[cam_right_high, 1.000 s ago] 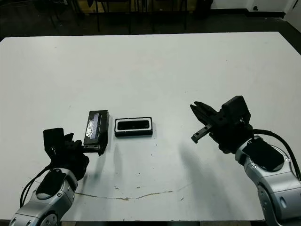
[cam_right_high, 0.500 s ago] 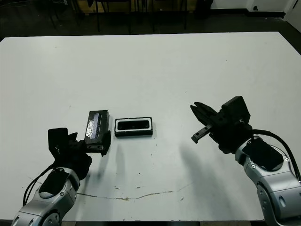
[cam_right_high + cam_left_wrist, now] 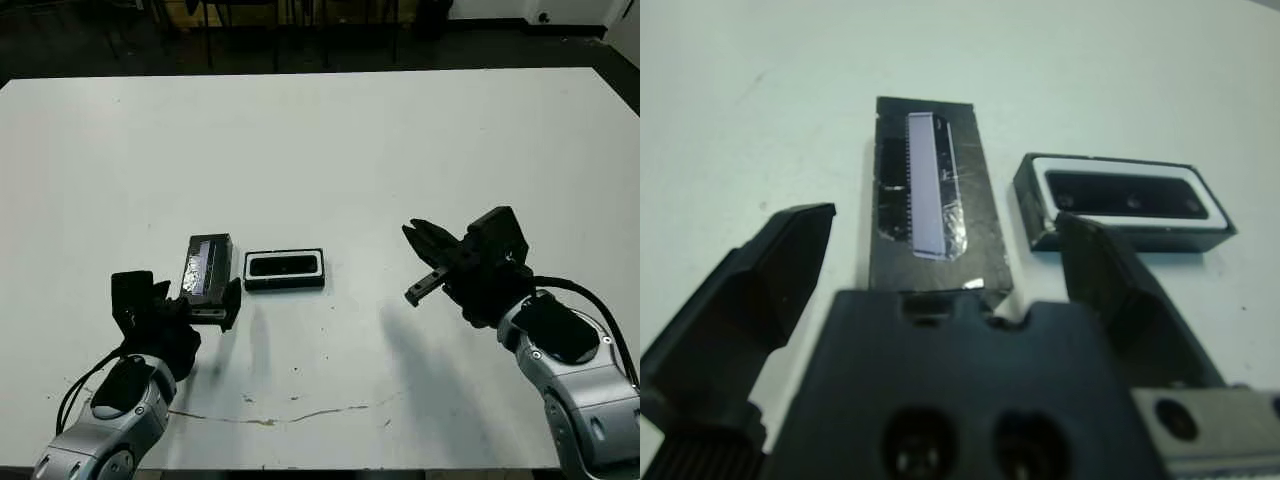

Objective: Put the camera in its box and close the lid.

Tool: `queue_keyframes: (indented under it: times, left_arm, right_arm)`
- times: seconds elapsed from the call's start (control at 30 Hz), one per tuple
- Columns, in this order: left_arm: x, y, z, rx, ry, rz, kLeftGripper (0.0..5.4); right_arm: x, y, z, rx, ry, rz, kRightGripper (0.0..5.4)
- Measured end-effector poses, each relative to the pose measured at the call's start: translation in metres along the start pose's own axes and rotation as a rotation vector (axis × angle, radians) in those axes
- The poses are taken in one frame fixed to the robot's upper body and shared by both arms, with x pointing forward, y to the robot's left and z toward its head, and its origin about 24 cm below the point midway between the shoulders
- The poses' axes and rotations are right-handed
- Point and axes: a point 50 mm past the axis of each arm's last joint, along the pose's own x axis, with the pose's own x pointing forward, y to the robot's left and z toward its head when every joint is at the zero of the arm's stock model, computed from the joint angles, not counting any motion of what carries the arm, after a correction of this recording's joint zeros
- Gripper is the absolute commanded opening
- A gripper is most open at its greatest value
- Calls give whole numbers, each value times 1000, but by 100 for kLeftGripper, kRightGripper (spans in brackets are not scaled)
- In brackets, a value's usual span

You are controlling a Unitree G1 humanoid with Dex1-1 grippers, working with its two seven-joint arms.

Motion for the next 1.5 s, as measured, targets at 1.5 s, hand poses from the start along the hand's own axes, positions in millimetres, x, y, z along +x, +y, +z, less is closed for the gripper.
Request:
queue_keyframes:
  times: [1.5]
  left_arm:
    - [26, 23, -13, -111, -14, 122, 330]
  right_arm:
    - [-3, 2, -3, 5, 12, 3, 0]
